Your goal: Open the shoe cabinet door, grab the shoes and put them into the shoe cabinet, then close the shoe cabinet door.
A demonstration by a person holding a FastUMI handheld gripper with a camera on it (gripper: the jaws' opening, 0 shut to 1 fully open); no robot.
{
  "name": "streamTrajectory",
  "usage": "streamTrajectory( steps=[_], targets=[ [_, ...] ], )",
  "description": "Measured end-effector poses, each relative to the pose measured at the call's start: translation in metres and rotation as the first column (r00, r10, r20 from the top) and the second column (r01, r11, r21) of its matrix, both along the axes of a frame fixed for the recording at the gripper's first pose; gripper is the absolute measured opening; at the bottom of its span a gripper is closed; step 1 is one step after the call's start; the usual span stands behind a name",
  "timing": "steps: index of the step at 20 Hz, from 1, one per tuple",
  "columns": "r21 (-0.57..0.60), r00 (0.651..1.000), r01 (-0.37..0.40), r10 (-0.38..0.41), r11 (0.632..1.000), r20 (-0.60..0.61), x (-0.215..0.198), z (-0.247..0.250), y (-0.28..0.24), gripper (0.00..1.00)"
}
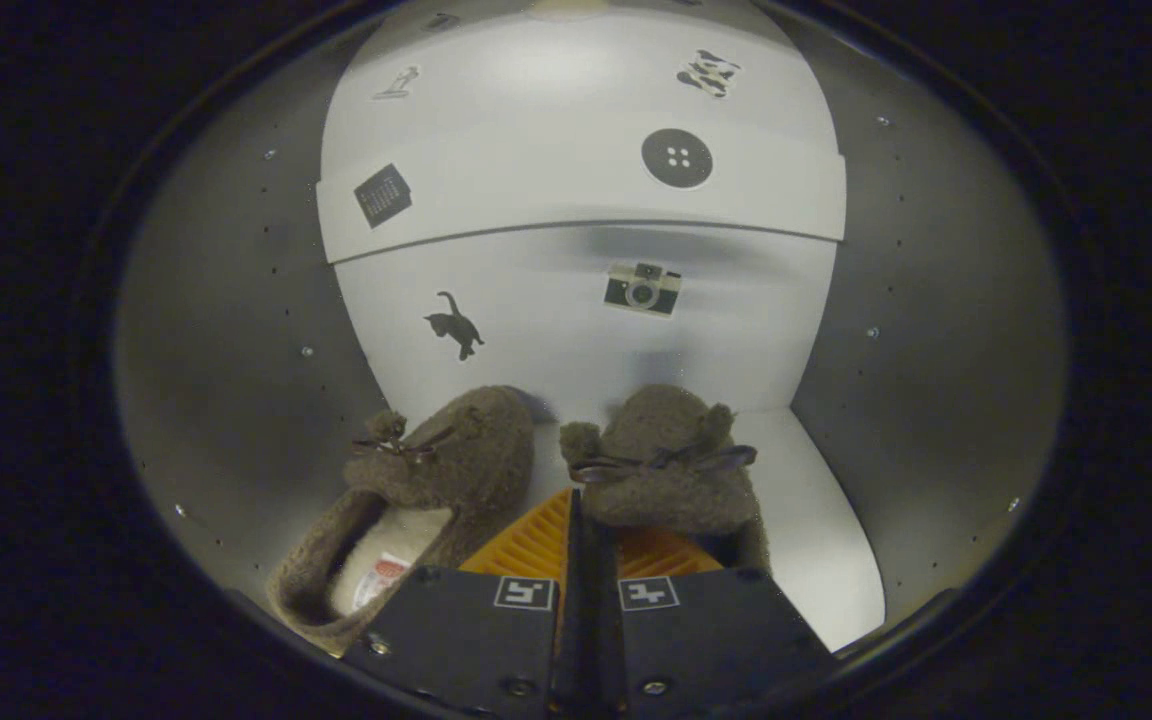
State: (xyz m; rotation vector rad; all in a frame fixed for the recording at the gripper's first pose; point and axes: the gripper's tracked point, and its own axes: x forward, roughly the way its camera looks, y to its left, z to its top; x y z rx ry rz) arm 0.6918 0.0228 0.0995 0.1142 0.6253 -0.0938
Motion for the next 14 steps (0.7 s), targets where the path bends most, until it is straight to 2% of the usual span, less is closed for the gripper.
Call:
streamTrajectory(
  steps=[4,6,8,9,10,13,14],
  targets=[
    [0.006,1.000,-0.003,0.003,1.000,0.021,-0.007,0.010,0.002,0.15],
    [-0.021,0.998,0.006,-0.004,1.000,0.063,-0.017,0.022,-0.001,0.23],
    [-0.040,0.995,0.017,-0.013,0.999,0.094,-0.035,0.031,-0.001,0.43],
    [-0.042,0.995,0.009,-0.004,0.999,0.104,-0.044,0.033,0.002,0.62],
    [-0.040,0.992,0.011,-0.006,0.999,0.123,-0.056,0.038,0.005,0.68],
    [-0.059,0.980,0.019,-0.007,0.998,0.198,-0.084,0.058,0.009,0.72],
    [-0.073,0.978,0.012,0.004,0.997,0.210,-0.094,0.061,0.013,0.80]
  ],
)
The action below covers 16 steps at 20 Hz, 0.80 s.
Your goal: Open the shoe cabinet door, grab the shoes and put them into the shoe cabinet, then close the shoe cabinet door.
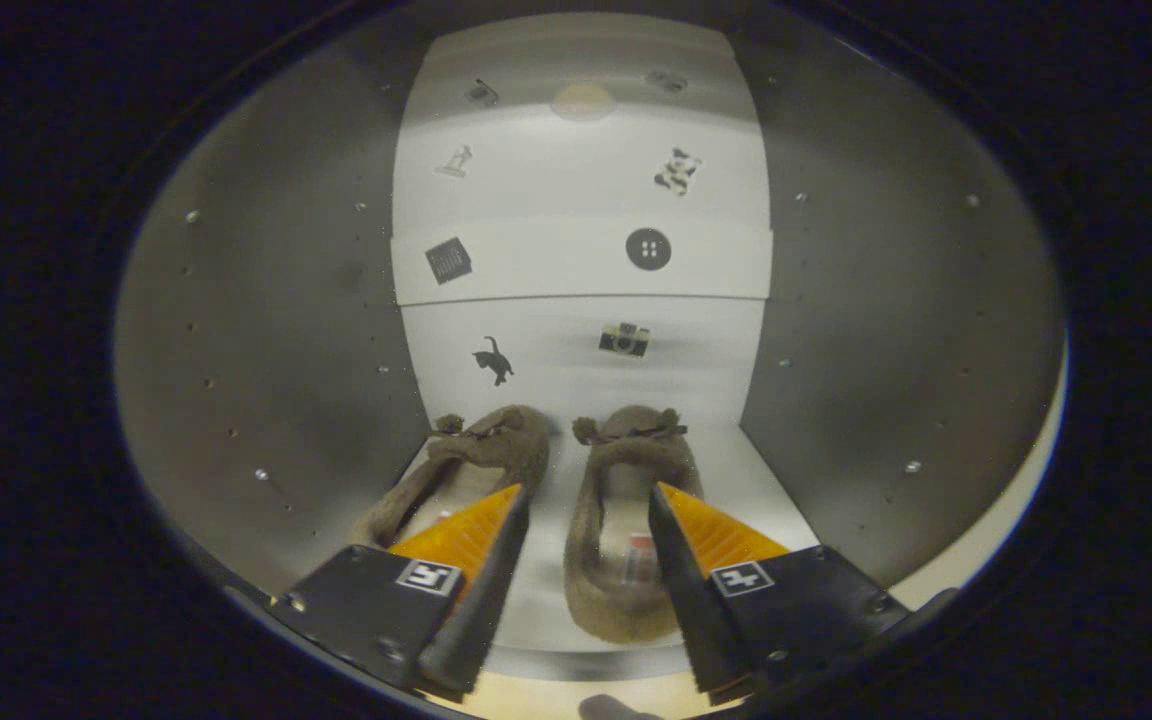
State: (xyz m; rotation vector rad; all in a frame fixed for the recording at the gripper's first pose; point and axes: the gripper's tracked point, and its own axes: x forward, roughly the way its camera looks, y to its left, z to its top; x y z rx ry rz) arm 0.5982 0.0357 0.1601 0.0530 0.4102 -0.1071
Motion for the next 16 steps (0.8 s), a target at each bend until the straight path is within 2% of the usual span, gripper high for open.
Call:
streamTrajectory(
  steps=[2,7,12,16],
  targets=[
    [-0.021,0.999,-0.016,0.017,1.000,0.035,-0.024,0.011,0.008,0.98],
    [-0.032,0.994,-0.041,0.044,0.999,0.096,-0.092,0.044,0.036,0.99],
    [-0.016,0.981,-0.078,0.080,0.997,0.177,-0.178,0.086,0.062,1.00],
    [-0.039,0.966,-0.092,0.099,0.995,0.237,-0.252,0.115,0.063,1.00]
  ],
)
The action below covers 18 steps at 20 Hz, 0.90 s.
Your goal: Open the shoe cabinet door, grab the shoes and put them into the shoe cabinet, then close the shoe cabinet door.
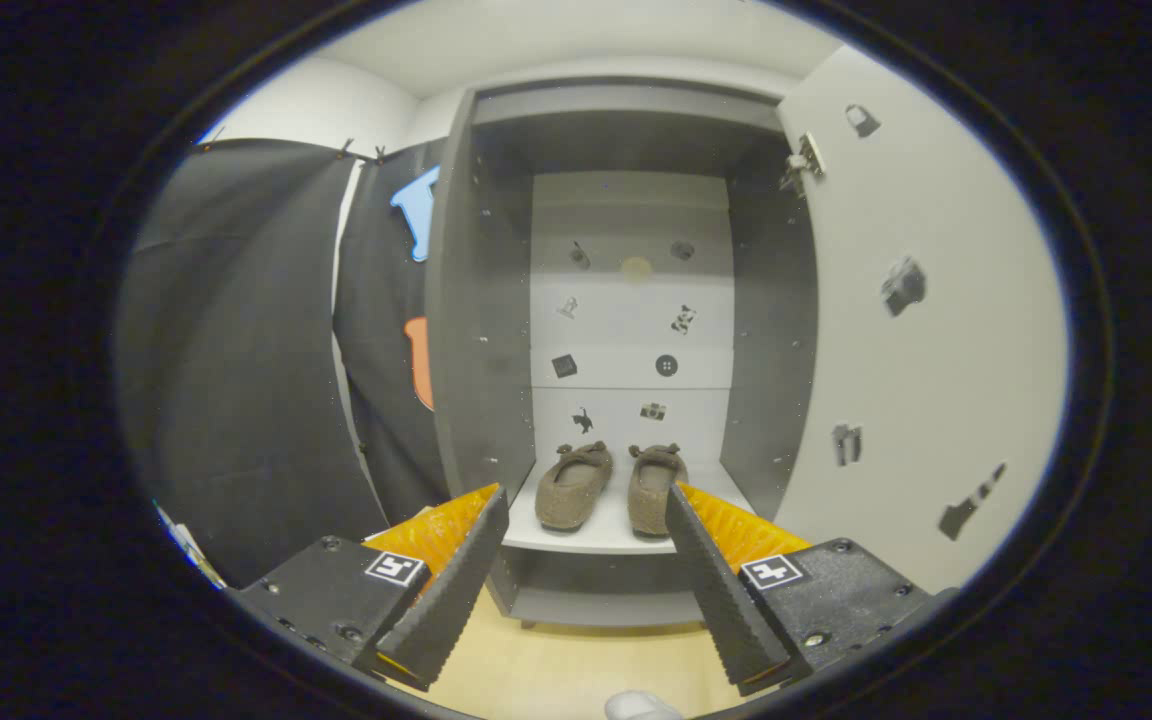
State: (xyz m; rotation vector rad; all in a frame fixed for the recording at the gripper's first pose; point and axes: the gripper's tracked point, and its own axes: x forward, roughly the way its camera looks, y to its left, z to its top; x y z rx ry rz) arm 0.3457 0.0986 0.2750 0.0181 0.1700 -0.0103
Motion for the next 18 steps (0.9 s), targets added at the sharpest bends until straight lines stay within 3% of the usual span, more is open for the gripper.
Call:
streamTrajectory(
  steps=[10,14,18],
  targets=[
    [0.019,0.998,0.042,-0.043,0.999,0.047,-0.180,0.021,-0.056,1.00],
    [-0.003,0.995,0.084,-0.084,0.996,0.052,-0.241,0.030,-0.105,1.00],
    [-0.007,0.983,0.176,-0.176,0.984,0.059,-0.276,0.033,-0.179,1.00]
  ],
)
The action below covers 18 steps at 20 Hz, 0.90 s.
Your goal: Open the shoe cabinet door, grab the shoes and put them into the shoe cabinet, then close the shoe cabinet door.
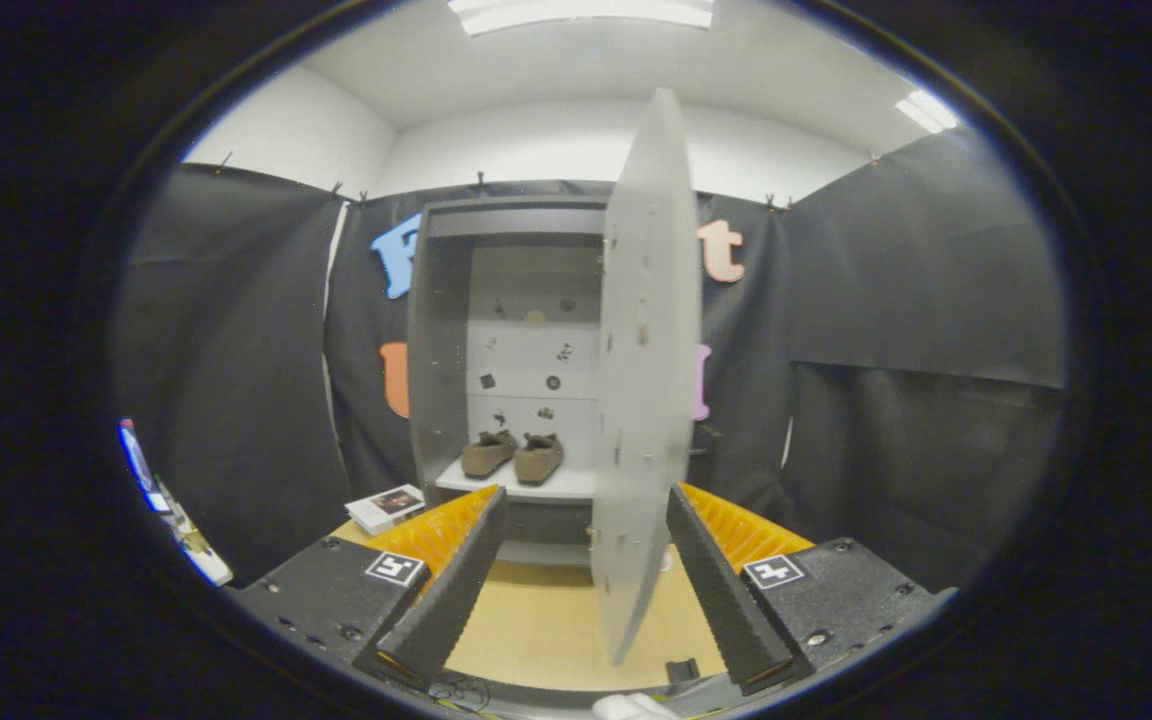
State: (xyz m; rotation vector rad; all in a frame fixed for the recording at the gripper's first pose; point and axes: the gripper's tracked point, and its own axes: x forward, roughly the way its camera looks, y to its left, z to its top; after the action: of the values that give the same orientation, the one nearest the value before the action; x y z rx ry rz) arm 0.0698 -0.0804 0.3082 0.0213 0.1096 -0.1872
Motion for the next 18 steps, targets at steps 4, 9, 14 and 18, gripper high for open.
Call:
streamTrajectory(
  steps=[4,9,14,18],
  targets=[
    [0.027,0.998,0.067,-0.067,0.997,0.006,-0.003,-0.001,-0.077,1.00],
    [0.021,1.000,0.023,-0.023,1.000,-0.009,0.031,-0.008,-0.137,1.00],
    [0.074,0.990,-0.134,0.137,0.988,-0.044,0.072,-0.027,-0.138,1.00],
    [0.101,0.971,-0.222,0.229,0.970,-0.064,0.087,-0.045,-0.121,1.00]
  ],
)
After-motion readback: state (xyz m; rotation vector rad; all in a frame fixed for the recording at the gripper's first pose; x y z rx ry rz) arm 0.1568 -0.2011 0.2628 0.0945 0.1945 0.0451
